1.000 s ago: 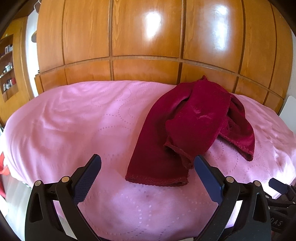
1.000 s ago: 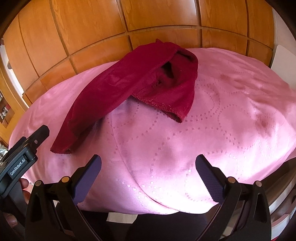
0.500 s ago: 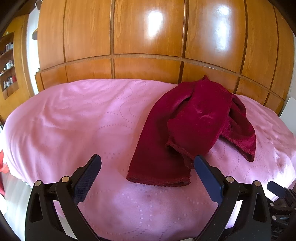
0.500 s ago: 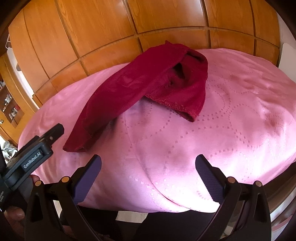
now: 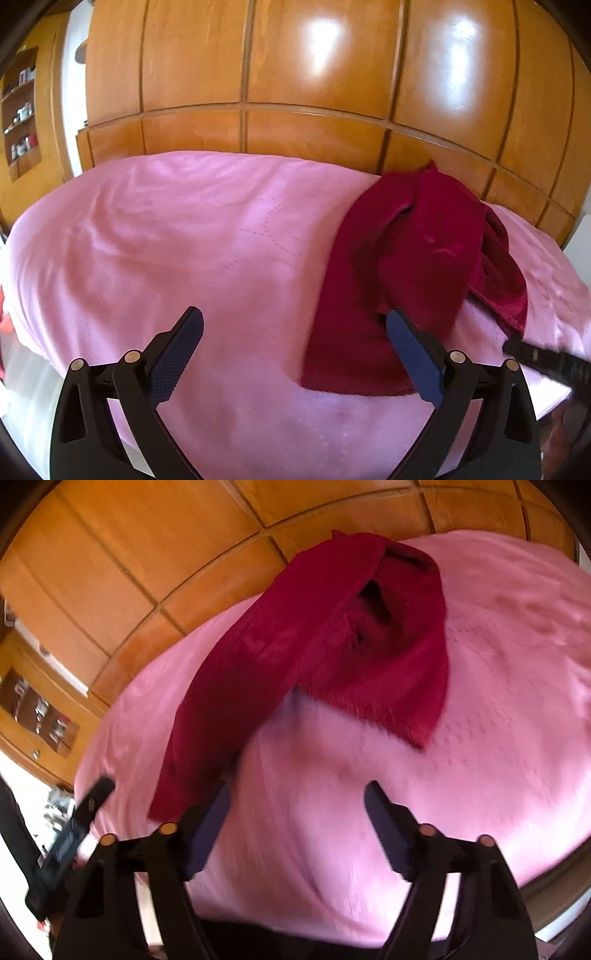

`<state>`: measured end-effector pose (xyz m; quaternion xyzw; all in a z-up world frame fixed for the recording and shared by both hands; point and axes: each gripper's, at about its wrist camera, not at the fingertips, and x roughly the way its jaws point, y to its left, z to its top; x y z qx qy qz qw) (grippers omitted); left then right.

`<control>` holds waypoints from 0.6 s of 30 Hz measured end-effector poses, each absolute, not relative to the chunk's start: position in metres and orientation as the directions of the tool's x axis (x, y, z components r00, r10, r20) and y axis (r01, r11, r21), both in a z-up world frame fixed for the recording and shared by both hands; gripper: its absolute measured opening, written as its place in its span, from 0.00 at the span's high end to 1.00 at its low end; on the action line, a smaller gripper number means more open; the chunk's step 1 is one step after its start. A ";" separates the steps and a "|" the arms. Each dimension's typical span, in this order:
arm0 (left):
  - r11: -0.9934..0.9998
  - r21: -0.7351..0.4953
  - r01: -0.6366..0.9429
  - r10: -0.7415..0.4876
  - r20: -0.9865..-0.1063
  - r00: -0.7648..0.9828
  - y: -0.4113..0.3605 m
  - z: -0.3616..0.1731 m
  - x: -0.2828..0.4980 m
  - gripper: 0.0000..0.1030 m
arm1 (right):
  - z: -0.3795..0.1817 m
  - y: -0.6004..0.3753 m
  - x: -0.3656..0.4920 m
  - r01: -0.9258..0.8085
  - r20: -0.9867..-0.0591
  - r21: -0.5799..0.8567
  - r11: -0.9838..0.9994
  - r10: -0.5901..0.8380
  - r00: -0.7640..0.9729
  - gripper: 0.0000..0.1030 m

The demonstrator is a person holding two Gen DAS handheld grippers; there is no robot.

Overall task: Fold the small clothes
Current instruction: 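Grasp the dark red sweater hem with the right tool and lift it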

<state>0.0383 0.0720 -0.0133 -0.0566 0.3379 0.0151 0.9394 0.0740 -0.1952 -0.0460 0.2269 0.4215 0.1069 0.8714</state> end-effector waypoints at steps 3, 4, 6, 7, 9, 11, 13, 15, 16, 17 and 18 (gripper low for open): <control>0.989 -0.136 -0.052 -0.051 -0.660 0.749 0.084 -0.020 0.045 0.18 | -0.051 -0.191 0.109 -0.007 -0.676 0.537 0.844 0.435 0.595 0.35; 0.989 -0.141 -0.050 -0.058 -0.669 0.741 0.085 -0.022 0.047 0.19 | -0.054 -0.188 0.118 -0.008 -0.676 0.548 0.836 0.449 0.584 0.36; 0.984 -0.173 -0.046 -0.088 -0.692 0.717 0.092 -0.030 0.050 0.27 | -0.063 -0.180 0.141 -0.005 -0.672 0.599 0.800 0.506 0.541 0.41; 0.981 -0.193 -0.037 -0.112 -0.703 0.702 0.093 -0.035 0.053 0.31 | -0.067 -0.175 0.150 -0.007 -0.669 0.616 0.788 0.527 0.525 0.43; 0.973 -0.229 -0.026 -0.151 -0.718 0.679 0.095 -0.040 0.055 0.31 | -0.073 -0.164 0.168 -0.012 -0.676 0.613 0.790 0.532 0.510 0.63; 0.964 -0.265 0.004 -0.201 -0.721 0.663 0.093 -0.043 0.056 0.36 | -0.072 -0.155 0.178 -0.029 -0.675 0.610 0.792 0.538 0.504 0.87; 0.961 -0.272 0.046 -0.235 -0.722 0.650 0.087 -0.045 0.056 0.36 | -0.062 -0.152 0.179 -0.057 -0.679 0.584 0.810 0.526 0.513 0.93; 0.964 -0.245 0.102 -0.252 -0.728 0.638 0.073 -0.047 0.056 0.36 | -0.042 -0.155 0.170 -0.125 -0.661 0.546 0.829 0.517 0.544 0.94; 0.971 -0.201 0.132 -0.239 -0.738 0.631 0.062 -0.049 0.057 0.36 | -0.030 -0.160 0.163 -0.155 -0.651 0.512 0.845 0.499 0.571 0.94; 0.974 -0.169 0.148 -0.225 -0.746 0.626 0.054 -0.052 0.058 0.36 | -0.016 -0.169 0.156 -0.177 -0.639 0.471 0.864 0.472 0.607 0.94; 0.976 -0.137 0.168 -0.212 -0.756 0.619 0.047 -0.056 0.059 0.45 | -0.004 -0.179 0.151 -0.184 -0.627 0.436 0.881 0.444 0.640 0.94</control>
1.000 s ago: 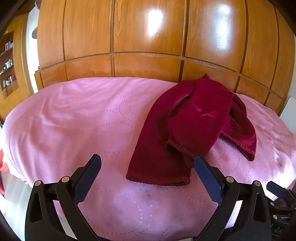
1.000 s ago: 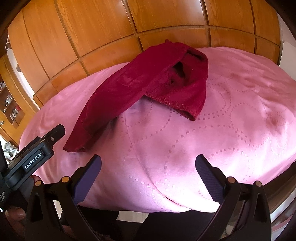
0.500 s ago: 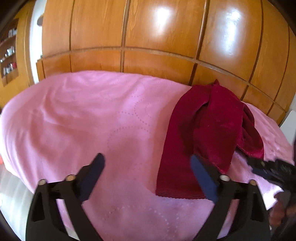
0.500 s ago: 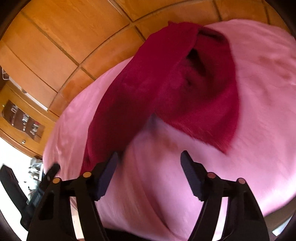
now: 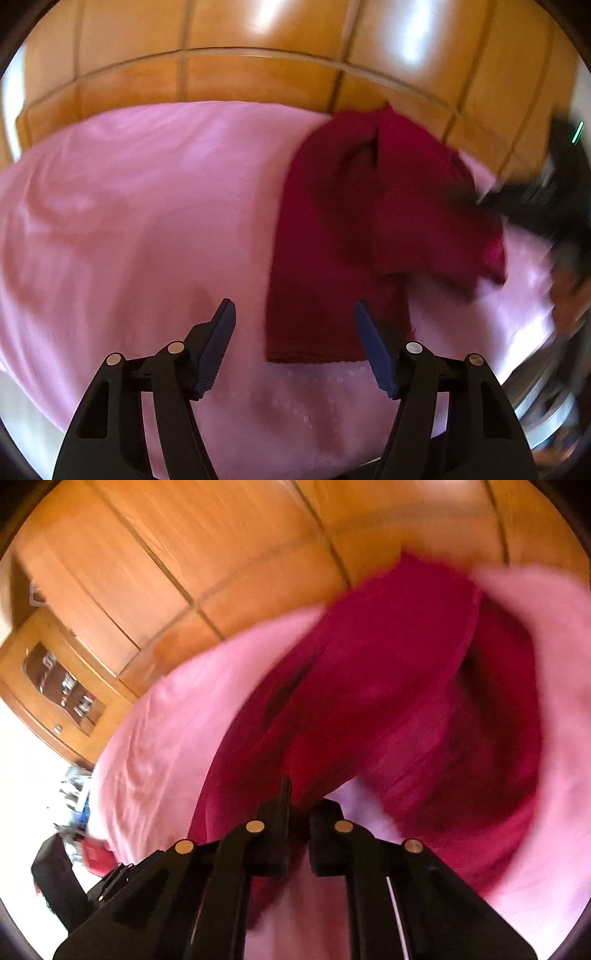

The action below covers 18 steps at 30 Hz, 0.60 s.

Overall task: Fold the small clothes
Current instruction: 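Grasp the dark red sweater hem with the right tool and lift it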

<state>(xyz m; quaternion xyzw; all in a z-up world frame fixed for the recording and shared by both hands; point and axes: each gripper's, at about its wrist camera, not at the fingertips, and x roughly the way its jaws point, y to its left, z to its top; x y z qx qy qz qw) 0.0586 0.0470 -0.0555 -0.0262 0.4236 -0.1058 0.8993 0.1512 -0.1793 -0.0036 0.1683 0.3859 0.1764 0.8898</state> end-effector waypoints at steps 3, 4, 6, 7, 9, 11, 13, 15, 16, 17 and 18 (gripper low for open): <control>0.976 -0.050 0.210 -0.169 -0.784 0.598 0.028 -0.069 0.062 0.77 | 0.034 -0.229 0.141 -0.113 -0.582 0.295 0.949 0.273 0.766 0.94; 0.976 -0.035 0.216 -0.161 -0.783 0.601 0.026 -0.070 0.063 0.88 | 0.047 -0.253 0.141 -0.052 -0.565 0.229 0.972 0.176 0.806 0.94; 0.973 -0.034 0.228 -0.168 -0.783 0.599 0.027 -0.067 0.065 0.94 | 0.060 -0.287 0.145 0.050 -0.549 0.139 0.989 0.035 0.835 0.94; 0.972 -0.043 0.230 -0.176 -0.783 0.597 0.030 -0.065 0.067 0.95 | 0.065 -0.304 0.148 0.107 -0.539 0.089 0.990 -0.043 0.841 0.94; 0.974 -0.054 0.220 -0.180 -0.775 0.605 0.036 -0.059 0.071 0.96 | 0.074 -0.342 0.163 0.236 -0.526 0.016 0.972 -0.193 0.828 0.94; 0.980 -0.067 0.186 -0.171 -0.756 0.632 0.051 -0.045 0.081 0.96 | 0.079 -0.381 0.176 0.347 -0.520 -0.028 0.937 -0.310 0.796 0.94; 0.987 -0.091 0.133 -0.157 -0.731 0.664 0.072 -0.028 0.092 0.96 | 0.082 -0.407 0.187 0.424 -0.513 -0.064 0.903 -0.394 0.762 0.94; 0.992 -0.099 0.073 -0.122 -0.704 0.700 0.097 -0.009 0.109 0.96 | 0.085 -0.430 0.207 0.502 -0.498 -0.133 0.855 -0.495 0.712 0.94; 0.994 -0.098 0.048 -0.102 -0.692 0.715 0.106 0.000 0.115 0.96 | 0.084 -0.442 0.210 0.523 -0.496 -0.154 0.838 -0.523 0.693 0.94; 0.995 -0.099 0.002 -0.069 -0.670 0.739 0.122 0.015 0.127 0.96 | 0.082 -0.454 0.221 0.549 -0.507 -0.173 0.817 -0.552 0.662 0.94; 0.994 -0.102 -0.040 -0.037 -0.653 0.756 0.138 0.027 0.136 0.96 | 0.081 -0.467 0.229 0.566 -0.517 -0.179 0.805 -0.566 0.641 0.94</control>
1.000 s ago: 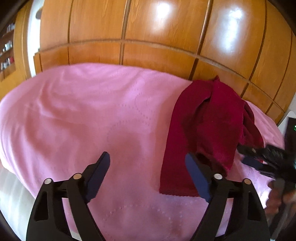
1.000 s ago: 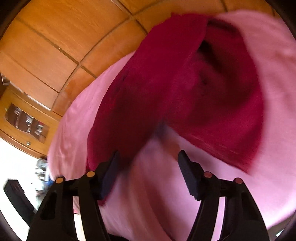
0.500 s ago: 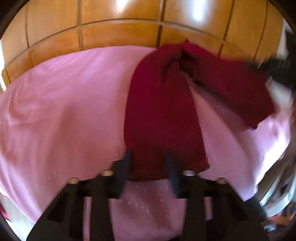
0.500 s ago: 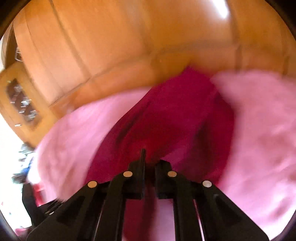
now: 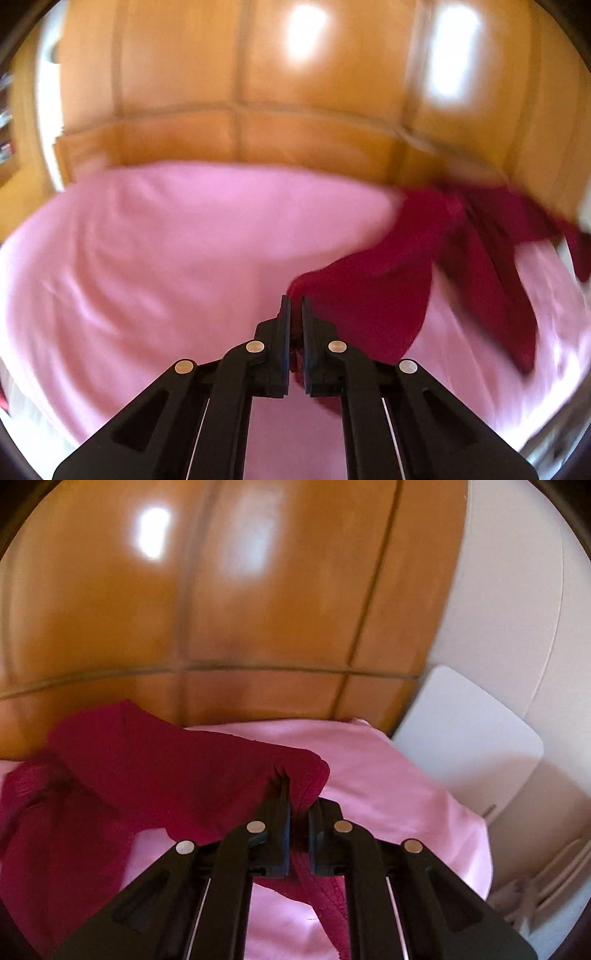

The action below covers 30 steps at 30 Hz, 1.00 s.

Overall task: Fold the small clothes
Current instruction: 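Grasp the dark red sweater hem with the right tool and lift it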

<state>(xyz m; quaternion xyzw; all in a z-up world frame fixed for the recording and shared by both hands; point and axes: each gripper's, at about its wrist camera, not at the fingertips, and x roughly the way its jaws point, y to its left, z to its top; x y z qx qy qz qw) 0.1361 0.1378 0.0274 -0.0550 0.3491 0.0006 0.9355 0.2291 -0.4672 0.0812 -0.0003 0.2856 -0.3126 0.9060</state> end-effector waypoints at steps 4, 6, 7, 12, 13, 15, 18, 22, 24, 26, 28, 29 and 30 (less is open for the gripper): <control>0.978 -0.102 -0.180 0.084 -0.597 0.798 0.183 0.073 0.185 0.96 | 0.069 -0.487 0.252 0.585 -0.569 -0.192 0.788 -0.575 0.588 0.88; 0.974 -0.071 -0.214 0.134 -0.582 0.802 0.189 0.090 0.212 0.96 | 0.063 -0.489 0.257 0.584 -0.585 -0.176 0.793 -0.561 0.585 0.45; 0.974 -0.054 -0.220 0.148 -0.580 0.801 0.188 0.095 0.224 0.96 | 0.062 -0.489 0.256 0.583 -0.584 -0.159 0.797 -0.552 0.595 0.39; 0.965 -0.006 -0.261 0.205 -0.602 0.772 0.190 0.089 0.271 0.96 | 0.049 -0.463 0.237 0.495 -0.616 -0.069 0.866 -0.427 0.662 0.30; 0.965 -0.004 -0.263 0.205 -0.615 0.762 0.187 0.083 0.280 0.92 | 0.043 -0.450 0.226 0.444 -0.637 -0.034 0.896 -0.362 0.681 0.30; 0.957 0.016 -0.290 0.233 -0.638 0.734 0.184 0.069 0.295 0.73 | 0.035 -0.424 0.212 0.361 -0.662 -0.010 0.932 -0.277 0.696 0.29; 0.943 0.040 -0.331 0.279 -0.639 0.717 0.186 0.055 0.293 0.42 | 0.014 -0.379 0.190 0.207 -0.720 0.073 0.976 -0.092 0.688 0.30; 0.972 -0.060 -0.229 0.131 -0.669 0.732 0.173 0.042 0.277 0.43 | -0.019 -0.331 0.160 0.079 -0.769 0.276 0.958 0.171 0.616 0.36; 0.987 -0.133 -0.095 -0.025 -0.696 0.717 0.149 0.024 0.268 0.53 | -0.035 -0.308 0.149 0.040 -0.776 0.363 0.931 0.279 0.566 0.45; 0.975 -0.224 0.006 -0.170 -0.723 0.669 0.123 0.005 0.268 0.60 | -0.045 -0.287 0.141 0.008 -0.770 0.416 0.909 0.347 0.535 0.49; 0.946 -0.312 0.087 -0.298 -0.735 0.609 0.091 -0.015 0.269 0.65 | -0.051 -0.275 0.142 -0.008 -0.775 0.397 0.918 0.340 0.533 0.54; 0.936 -0.336 0.106 -0.331 -0.737 0.589 0.078 -0.021 0.271 0.65 | -0.053 -0.270 0.143 -0.006 -0.777 0.390 0.921 0.332 0.535 0.59; 0.924 -0.361 0.129 -0.368 -0.737 0.567 0.064 -0.028 0.272 0.65 | -0.054 -0.272 0.148 0.000 -0.775 0.398 0.918 0.336 0.536 0.71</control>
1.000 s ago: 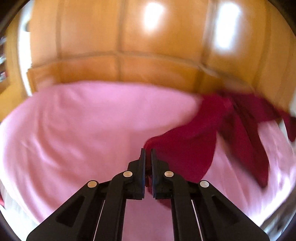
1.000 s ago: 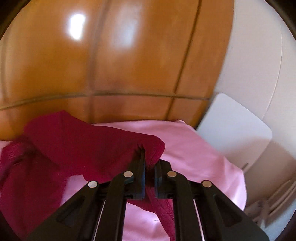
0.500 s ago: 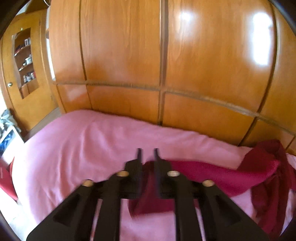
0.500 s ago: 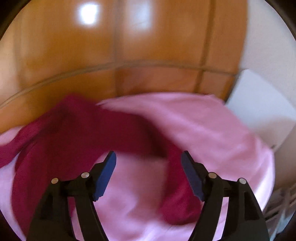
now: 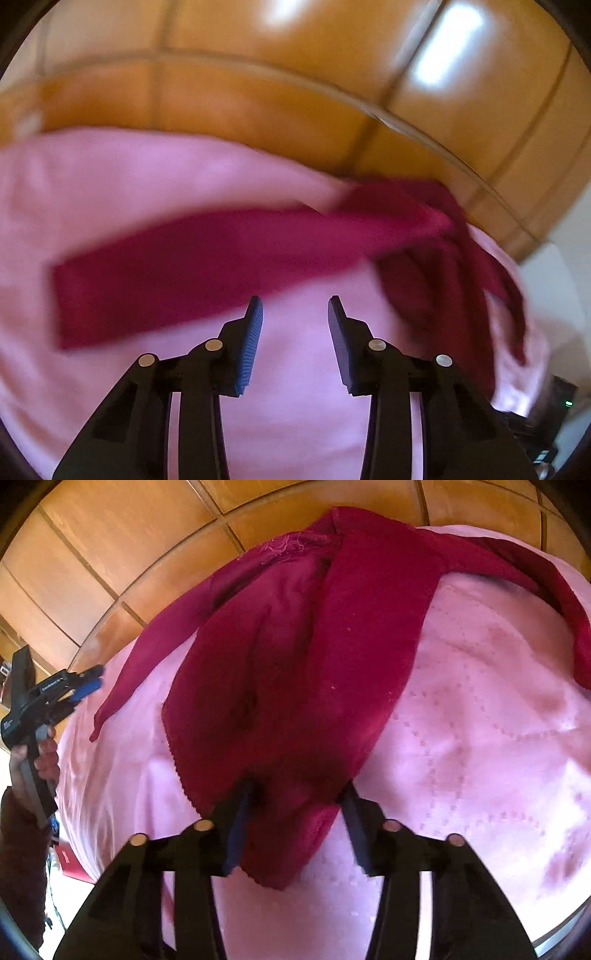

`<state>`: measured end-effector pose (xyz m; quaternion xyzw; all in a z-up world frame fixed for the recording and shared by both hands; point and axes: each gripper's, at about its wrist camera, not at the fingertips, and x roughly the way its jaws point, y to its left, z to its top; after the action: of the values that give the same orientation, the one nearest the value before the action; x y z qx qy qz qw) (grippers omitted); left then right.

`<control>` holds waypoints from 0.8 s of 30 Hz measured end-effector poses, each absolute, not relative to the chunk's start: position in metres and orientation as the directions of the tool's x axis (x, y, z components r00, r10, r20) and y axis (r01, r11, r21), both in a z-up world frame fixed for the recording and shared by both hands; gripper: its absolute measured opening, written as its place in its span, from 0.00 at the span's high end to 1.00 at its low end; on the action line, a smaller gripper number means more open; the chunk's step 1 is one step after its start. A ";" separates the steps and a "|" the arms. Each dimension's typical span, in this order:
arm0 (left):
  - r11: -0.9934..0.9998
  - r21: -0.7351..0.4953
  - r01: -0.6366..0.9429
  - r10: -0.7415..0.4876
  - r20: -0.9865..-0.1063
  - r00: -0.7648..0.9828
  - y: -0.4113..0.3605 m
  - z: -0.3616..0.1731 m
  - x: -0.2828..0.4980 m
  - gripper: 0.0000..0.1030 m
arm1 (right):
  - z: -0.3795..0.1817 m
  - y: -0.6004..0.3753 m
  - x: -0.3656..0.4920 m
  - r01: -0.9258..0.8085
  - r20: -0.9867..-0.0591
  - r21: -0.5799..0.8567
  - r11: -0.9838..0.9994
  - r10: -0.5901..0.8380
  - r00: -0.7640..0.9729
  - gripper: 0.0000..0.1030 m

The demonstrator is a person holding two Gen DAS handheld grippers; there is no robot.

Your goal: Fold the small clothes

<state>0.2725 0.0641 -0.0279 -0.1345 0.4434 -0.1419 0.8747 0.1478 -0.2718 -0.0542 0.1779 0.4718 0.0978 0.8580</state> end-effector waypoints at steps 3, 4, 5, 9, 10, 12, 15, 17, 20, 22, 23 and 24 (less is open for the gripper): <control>0.890 -0.421 0.176 -0.449 -0.738 0.503 0.019 -0.048 0.283 0.65 | -0.048 -0.287 0.154 0.016 -0.759 0.404 0.915 0.325 0.565 0.89; 0.882 -0.435 0.181 -0.464 -0.739 0.488 0.011 -0.053 0.287 0.65 | -0.044 -0.291 0.153 0.013 -0.752 0.393 0.919 0.314 0.579 0.90; 0.873 -0.452 0.182 -0.481 -0.741 0.468 0.000 -0.059 0.293 0.65 | -0.035 -0.296 0.148 0.011 -0.740 0.371 0.929 0.288 0.608 0.90; 0.830 -0.537 0.149 -0.546 -0.728 0.415 -0.021 -0.081 0.311 0.65 | -0.008 -0.329 0.143 0.076 -0.699 0.319 0.945 0.181 0.692 0.91; 0.810 -0.571 0.135 -0.572 -0.716 0.400 -0.024 -0.086 0.316 0.64 | -0.005 -0.338 0.142 0.102 -0.696 0.302 0.948 0.146 0.704 0.91; 0.791 -0.601 0.118 -0.593 -0.704 0.391 -0.032 -0.087 0.321 0.64 | -0.004 -0.360 0.141 0.158 -0.697 0.298 0.941 0.101 0.710 0.91; 0.791 -0.600 0.119 -0.593 -0.706 0.387 -0.052 -0.091 0.328 0.64 | -0.010 -0.374 0.144 0.213 -0.707 0.309 0.927 0.074 0.703 0.91; 0.800 -0.584 0.133 -0.583 -0.708 0.399 -0.061 -0.088 0.328 0.65 | -0.013 -0.380 0.146 0.221 -0.710 0.313 0.924 0.073 0.700 0.91; 0.819 -0.553 0.153 -0.562 -0.722 0.403 -0.071 -0.087 0.329 0.90 | -0.011 -0.377 0.146 0.220 -0.708 0.312 0.924 0.073 0.702 0.91; 0.822 -0.546 0.162 -0.558 -0.714 0.423 -0.065 -0.080 0.325 0.93 | -0.005 -0.375 0.146 0.212 -0.697 0.308 0.927 0.069 0.714 0.90; 0.826 -0.538 0.169 -0.551 -0.706 0.444 -0.057 -0.070 0.321 0.93 | -0.001 -0.378 0.145 0.207 -0.688 0.307 0.929 0.066 0.723 0.91; 0.826 -0.535 0.179 -0.551 -0.696 0.460 -0.049 -0.060 0.316 0.93 | 0.004 -0.378 0.145 0.204 -0.679 0.305 0.930 0.063 0.731 0.91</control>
<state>0.3155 -0.0493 -0.0604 -0.1976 0.4708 -0.2193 0.8314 0.1449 -0.3778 0.0038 0.1827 0.3646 -0.0386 0.9122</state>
